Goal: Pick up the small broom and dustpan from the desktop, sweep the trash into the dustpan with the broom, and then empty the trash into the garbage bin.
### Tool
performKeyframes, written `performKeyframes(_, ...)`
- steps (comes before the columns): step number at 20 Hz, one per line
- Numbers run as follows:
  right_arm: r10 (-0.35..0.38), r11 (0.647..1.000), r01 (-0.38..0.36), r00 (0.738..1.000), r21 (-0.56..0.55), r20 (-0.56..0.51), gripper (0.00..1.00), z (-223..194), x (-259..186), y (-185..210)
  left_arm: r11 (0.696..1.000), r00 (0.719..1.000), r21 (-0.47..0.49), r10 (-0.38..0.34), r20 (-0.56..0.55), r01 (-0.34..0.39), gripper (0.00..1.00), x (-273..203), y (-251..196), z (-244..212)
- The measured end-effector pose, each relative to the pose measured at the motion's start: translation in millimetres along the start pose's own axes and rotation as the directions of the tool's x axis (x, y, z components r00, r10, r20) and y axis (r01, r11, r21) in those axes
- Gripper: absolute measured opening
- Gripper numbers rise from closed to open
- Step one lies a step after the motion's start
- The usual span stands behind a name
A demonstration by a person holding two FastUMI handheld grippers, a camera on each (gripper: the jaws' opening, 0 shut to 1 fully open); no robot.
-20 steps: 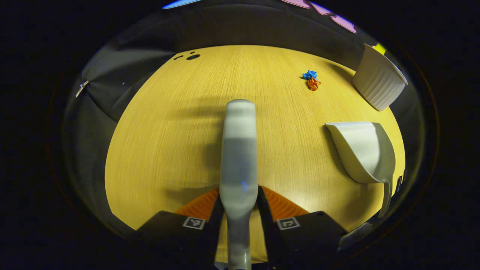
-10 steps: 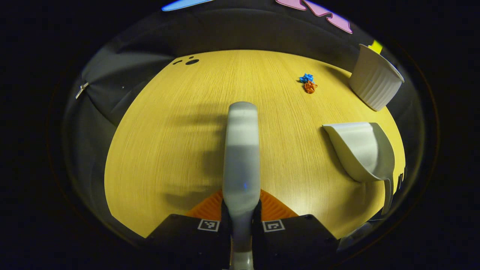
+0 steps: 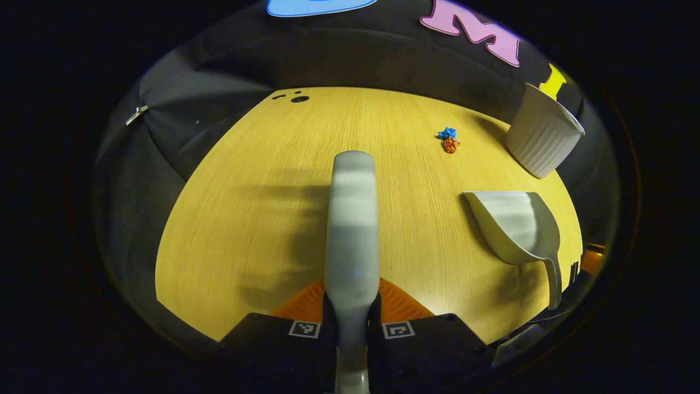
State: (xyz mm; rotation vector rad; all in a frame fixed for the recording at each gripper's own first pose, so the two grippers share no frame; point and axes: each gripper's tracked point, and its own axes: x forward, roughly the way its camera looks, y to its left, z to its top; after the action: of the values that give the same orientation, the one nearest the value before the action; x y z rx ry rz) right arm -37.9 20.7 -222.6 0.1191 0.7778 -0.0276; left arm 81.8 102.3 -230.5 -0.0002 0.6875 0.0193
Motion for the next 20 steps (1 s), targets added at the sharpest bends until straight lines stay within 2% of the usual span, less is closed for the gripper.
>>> performKeyframes(3, 0.010, 1.000, -0.010, 0.997, 0.005, -0.075, 1.00, -19, 23, 6, 0.999, 0.999, 0.021, 0.042, 0.015, -0.043, 0.27, -20, 10, -5)
performKeyframes(7, -0.023, 1.000, 0.022, 0.983, -0.006, -0.181, 0.99, -45, 57, 2, 0.999, 0.999, -0.014, 0.034, 0.031, -0.034, 0.27, -36, 3, -6)
performKeyframes(12, -0.038, 0.999, 0.035, 0.973, -0.019, -0.227, 0.99, -49, 84, 5, 0.998, 0.998, -0.013, 0.055, 0.027, -0.055, 0.27, -41, -3, -7)
performKeyframes(13, -0.055, 0.998, 0.050, 0.976, -0.030, -0.210, 0.99, -43, 86, 3, 0.998, 0.998, -0.017, 0.057, 0.018, -0.057, 0.27, -40, -3, -7)
performKeyframes(17, -0.090, 0.993, 0.071, 0.976, -0.098, -0.200, 0.90, -33, 102, 5, 0.997, 0.997, -0.033, 0.075, -0.014, -0.076, 0.28, -42, -6, -7)
performKeyframes(20, -0.095, 0.991, 0.072, 0.972, -0.115, -0.214, 0.65, -32, 100, 7, 0.996, 0.997, -0.043, 0.074, -0.018, -0.075, 0.29, -41, -12, -7)
